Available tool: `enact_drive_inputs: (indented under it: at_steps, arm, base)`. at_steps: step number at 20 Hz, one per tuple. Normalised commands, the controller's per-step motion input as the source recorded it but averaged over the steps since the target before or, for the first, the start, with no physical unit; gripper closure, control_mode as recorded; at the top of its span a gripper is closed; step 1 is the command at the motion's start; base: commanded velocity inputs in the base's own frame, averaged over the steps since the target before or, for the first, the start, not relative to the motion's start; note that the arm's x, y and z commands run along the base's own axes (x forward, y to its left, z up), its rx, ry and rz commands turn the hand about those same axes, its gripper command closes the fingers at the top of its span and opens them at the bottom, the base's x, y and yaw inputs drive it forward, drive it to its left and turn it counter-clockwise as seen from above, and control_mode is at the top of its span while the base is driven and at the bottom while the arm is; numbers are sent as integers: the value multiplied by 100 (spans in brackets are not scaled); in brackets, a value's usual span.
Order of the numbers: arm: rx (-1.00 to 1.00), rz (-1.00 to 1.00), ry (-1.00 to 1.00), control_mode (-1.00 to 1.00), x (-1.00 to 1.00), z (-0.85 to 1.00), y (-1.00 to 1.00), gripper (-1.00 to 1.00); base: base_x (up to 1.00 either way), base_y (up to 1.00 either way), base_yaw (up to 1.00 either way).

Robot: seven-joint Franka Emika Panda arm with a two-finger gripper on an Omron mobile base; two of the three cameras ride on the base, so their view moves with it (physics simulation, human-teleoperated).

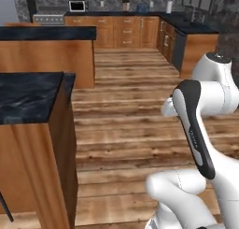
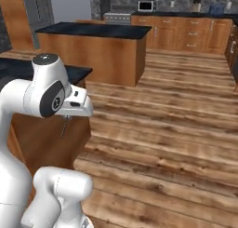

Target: Pick up the metallic utensils from the counter and place them in the open drawer. Make sure not to pick up any wooden utensils.

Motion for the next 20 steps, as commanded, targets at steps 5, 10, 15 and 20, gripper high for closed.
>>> enact_drive_inputs:
  at_steps: [5,10,15,20]
  arm:
    - [0,0,0,100,0,0,0,100]
    - [0,0,0,100,0,0,0,100]
    - [0,0,0,100,0,0,0,100]
    - [0,0,0,100,0,0,0,100]
  base:
    - [89,-100,50]
    - [99,-100,48]
    - [100,-100,44]
    - [100,-100,39]
